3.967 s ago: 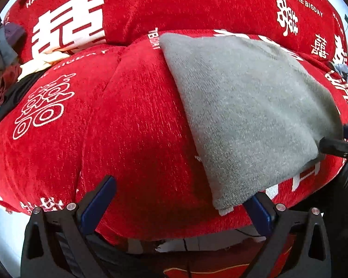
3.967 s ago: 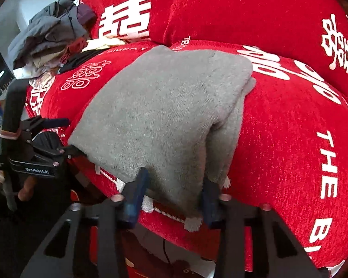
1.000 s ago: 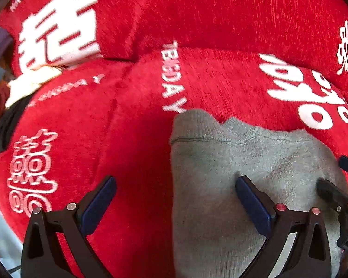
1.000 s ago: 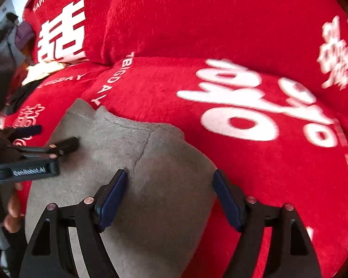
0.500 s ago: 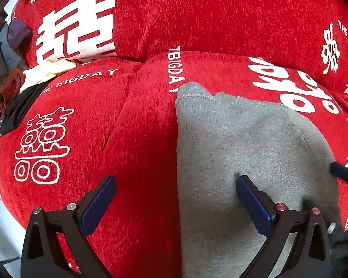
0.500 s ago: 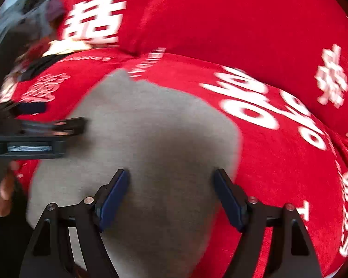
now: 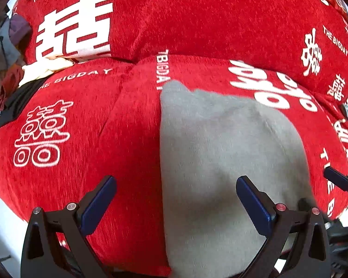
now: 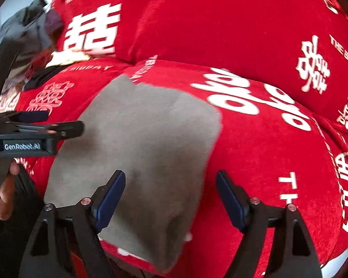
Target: Fold small clothes
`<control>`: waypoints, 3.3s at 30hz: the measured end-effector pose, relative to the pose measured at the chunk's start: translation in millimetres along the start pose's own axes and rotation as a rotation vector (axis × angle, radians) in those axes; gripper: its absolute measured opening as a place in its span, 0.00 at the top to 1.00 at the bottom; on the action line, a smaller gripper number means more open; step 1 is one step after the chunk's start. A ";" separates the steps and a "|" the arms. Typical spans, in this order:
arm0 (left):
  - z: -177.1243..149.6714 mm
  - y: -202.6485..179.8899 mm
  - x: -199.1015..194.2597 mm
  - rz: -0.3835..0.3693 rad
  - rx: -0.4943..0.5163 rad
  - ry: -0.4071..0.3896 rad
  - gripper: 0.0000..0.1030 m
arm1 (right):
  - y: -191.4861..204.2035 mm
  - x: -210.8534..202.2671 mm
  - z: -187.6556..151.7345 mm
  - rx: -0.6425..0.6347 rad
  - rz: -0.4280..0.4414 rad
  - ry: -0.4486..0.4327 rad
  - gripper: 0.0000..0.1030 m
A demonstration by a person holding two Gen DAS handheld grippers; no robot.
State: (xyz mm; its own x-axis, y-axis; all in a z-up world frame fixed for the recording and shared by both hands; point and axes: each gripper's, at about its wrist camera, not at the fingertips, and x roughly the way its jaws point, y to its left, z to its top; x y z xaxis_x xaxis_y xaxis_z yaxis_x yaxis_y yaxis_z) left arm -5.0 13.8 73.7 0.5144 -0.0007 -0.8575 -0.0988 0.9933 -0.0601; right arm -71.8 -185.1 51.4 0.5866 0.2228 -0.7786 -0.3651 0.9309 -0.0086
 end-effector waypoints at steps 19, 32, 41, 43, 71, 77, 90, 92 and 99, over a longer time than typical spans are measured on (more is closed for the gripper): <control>-37.2 7.2 -5.6 0.018 -0.002 0.038 0.00 | -18.7 -15.5 -38.4 0.018 -0.058 -0.013 0.20; -54.0 7.1 8.7 0.061 0.064 0.107 0.00 | -15.1 39.2 -4.2 -0.096 0.134 0.094 0.20; -55.5 -1.2 4.9 0.053 0.064 0.094 0.00 | -24.0 19.2 42.3 0.002 0.197 -0.027 0.20; -53.9 -2.8 2.5 0.046 0.069 0.091 0.00 | -6.9 33.4 55.8 -0.037 0.235 0.011 0.20; 24.5 -2.9 51.4 0.114 0.051 0.076 0.00 | -11.3 51.5 24.7 0.011 0.017 0.098 0.19; 15.5 1.5 42.6 0.107 0.045 0.079 0.00 | -20.5 35.3 -2.8 0.004 0.010 0.108 0.19; -22.2 -14.5 -24.0 0.120 0.164 0.044 0.00 | 14.2 -26.0 -21.6 -0.253 -0.049 0.145 0.19; -24.1 -14.2 -31.9 0.103 0.147 0.030 0.00 | 17.2 -31.4 -19.2 -0.246 -0.045 0.130 0.19; -34.0 -20.2 -47.0 0.045 0.094 0.000 0.00 | 24.1 -34.9 -16.1 -0.195 -0.037 0.119 0.19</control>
State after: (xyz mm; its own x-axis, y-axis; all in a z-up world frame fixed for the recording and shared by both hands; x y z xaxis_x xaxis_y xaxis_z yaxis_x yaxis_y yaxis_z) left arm -56.2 -10.2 97.9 0.5117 0.0440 -0.8580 -0.0417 0.9988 0.0263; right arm -112.7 -175.1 68.3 0.5170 0.1427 -0.8440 -0.4842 0.8619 -0.1508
